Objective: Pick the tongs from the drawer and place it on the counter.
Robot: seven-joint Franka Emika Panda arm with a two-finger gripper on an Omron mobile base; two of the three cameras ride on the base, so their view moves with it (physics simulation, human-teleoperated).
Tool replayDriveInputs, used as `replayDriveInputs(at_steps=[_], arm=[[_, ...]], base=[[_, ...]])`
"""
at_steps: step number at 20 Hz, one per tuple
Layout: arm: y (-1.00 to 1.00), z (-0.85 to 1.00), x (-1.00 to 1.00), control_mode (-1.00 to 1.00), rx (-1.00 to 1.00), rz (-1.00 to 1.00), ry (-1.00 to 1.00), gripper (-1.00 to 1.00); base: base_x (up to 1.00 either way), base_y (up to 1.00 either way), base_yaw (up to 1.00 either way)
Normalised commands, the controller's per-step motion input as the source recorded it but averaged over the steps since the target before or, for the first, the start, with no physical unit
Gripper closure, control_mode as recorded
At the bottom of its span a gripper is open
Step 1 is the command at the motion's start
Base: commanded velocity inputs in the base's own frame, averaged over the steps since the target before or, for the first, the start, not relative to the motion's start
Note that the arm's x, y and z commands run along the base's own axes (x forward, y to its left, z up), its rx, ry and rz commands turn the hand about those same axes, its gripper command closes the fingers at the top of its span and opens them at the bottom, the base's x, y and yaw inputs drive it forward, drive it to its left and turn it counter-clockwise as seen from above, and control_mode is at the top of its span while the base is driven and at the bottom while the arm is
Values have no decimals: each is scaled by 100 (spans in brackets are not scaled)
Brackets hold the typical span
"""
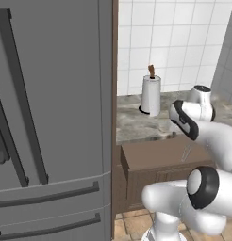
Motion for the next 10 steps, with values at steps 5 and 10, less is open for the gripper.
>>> replayDriveInputs(at_steps=[5, 10], arm=[[-36, -74, 31, -100, 0, 0, 7, -100], [-23, -76, 10, -100, -2, -1, 9, -100]], base=[[0, 0, 0], [0, 0, 0]])
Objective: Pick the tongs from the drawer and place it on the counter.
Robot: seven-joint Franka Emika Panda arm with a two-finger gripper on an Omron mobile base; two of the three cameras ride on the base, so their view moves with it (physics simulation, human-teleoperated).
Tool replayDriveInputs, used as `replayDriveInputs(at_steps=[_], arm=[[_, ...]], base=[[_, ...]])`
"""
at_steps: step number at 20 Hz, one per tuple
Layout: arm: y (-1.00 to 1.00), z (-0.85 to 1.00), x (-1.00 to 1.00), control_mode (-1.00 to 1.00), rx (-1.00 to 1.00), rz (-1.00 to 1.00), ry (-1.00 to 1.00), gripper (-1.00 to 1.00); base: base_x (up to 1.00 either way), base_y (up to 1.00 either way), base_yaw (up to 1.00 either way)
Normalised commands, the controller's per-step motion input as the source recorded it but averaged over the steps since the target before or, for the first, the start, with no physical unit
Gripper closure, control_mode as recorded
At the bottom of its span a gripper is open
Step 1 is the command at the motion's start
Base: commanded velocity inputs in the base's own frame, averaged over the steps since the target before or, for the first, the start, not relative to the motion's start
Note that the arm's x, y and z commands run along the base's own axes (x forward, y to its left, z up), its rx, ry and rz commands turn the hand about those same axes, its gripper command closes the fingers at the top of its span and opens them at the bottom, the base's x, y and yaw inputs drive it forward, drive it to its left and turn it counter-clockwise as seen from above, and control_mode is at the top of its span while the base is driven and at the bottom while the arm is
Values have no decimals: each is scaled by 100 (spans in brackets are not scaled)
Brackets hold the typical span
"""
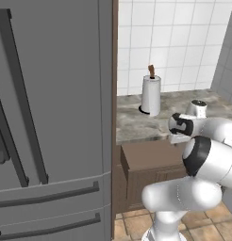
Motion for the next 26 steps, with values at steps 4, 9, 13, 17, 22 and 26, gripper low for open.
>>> replayDriveInputs(at_steps=[4, 9, 13, 17, 22, 26], arm=[[-14, -70, 7, -100, -4, -1, 8, -100], [-14, -62, 5, -100, -2, -1, 6, -100], [-20, -50, -1, -100, 0, 0, 4, -100], [-13, -39, -22, -100, 0, 0, 6, -100], [0, -17, -67, -100, 0, 0, 6, -100], [0, -2, -81, -100, 0, 1, 14, -100]], base=[[0, 0, 0], [0, 0, 0], [0, 0, 0], [0, 0, 0], [0, 0, 0], [0, 0, 0]])
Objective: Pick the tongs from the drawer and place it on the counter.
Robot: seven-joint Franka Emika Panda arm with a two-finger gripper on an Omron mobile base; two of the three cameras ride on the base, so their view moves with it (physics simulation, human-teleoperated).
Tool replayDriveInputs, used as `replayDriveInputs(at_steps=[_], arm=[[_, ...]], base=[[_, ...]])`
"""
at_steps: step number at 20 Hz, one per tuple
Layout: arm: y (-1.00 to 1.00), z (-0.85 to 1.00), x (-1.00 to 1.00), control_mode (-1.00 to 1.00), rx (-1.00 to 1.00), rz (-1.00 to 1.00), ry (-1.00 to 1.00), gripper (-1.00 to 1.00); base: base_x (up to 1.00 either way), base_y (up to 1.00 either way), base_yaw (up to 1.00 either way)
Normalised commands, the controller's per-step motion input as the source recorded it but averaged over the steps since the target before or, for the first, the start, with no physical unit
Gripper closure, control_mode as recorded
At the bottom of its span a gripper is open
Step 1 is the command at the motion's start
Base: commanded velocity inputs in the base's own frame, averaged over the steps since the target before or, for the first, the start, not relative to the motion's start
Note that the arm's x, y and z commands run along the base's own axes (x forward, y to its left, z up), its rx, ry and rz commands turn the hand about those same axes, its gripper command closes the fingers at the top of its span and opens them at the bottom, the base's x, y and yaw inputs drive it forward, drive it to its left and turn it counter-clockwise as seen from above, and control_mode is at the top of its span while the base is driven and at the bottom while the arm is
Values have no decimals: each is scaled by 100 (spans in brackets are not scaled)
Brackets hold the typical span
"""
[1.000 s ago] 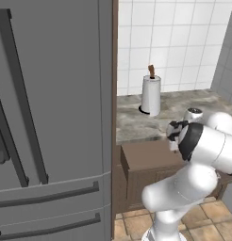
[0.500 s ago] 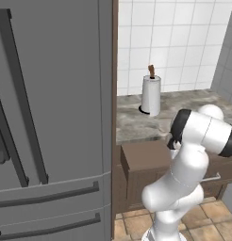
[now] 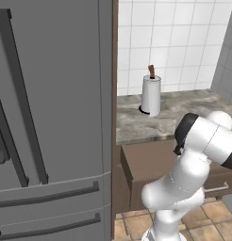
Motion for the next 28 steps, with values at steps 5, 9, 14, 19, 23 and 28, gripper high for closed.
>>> replayDriveInputs(at_steps=[5, 9, 14, 19, 23, 28], arm=[[-2, 21, -48, -100, 1, 0, 9, -100], [-32, 74, 17, -100, 5, 0, -1, -100], [-76, 34, 35, -100, 12, -3, 0, -100], [-49, -9, 76, -100, 1, -16, 6, -100], [-28, -16, 94, -100, 0, -21, 8, -100], [-39, -24, 59, -100, 0, -20, 9, -100]], base=[[0, 0, 0], [0, 0, 0], [0, 0, 0], [0, 0, 0], [0, 0, 0], [0, 0, 0]])
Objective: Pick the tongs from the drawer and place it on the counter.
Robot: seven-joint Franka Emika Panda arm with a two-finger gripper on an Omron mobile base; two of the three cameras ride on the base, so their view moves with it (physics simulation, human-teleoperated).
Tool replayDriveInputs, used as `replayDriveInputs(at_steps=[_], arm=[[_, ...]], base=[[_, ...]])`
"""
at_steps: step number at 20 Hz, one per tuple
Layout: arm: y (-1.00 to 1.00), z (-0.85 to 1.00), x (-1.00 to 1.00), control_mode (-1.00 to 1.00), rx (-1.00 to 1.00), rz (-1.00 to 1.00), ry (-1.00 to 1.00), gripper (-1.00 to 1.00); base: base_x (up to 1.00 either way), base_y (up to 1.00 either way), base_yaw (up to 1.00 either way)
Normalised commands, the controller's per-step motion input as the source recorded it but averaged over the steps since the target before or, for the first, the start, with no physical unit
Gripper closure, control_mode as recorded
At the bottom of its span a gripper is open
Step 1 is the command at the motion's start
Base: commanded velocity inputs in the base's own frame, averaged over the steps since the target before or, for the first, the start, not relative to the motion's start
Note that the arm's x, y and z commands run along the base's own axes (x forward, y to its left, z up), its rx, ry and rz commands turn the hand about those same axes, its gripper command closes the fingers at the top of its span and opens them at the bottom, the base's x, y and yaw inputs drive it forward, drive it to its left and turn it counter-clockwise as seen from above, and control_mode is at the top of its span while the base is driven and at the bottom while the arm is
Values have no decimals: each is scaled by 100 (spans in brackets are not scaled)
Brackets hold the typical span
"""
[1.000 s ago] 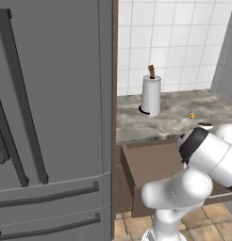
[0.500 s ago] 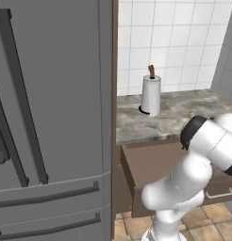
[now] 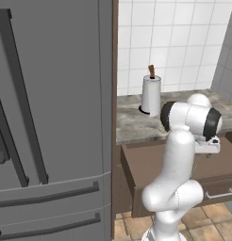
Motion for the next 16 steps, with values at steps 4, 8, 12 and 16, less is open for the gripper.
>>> replayDriveInputs(at_steps=[4, 8, 12, 16], arm=[[-38, -38, 23, -100, 0, -19, 5, -100], [-17, -50, 36, -100, 0, -18, 4, -100], [-11, -50, 49, -100, 0, -12, 2, -100], [-9, -52, 39, -100, 0, -6, 0, -100]], base=[[0, 0, 0], [0, 0, 0], [0, 0, 0], [0, 0, 0]])
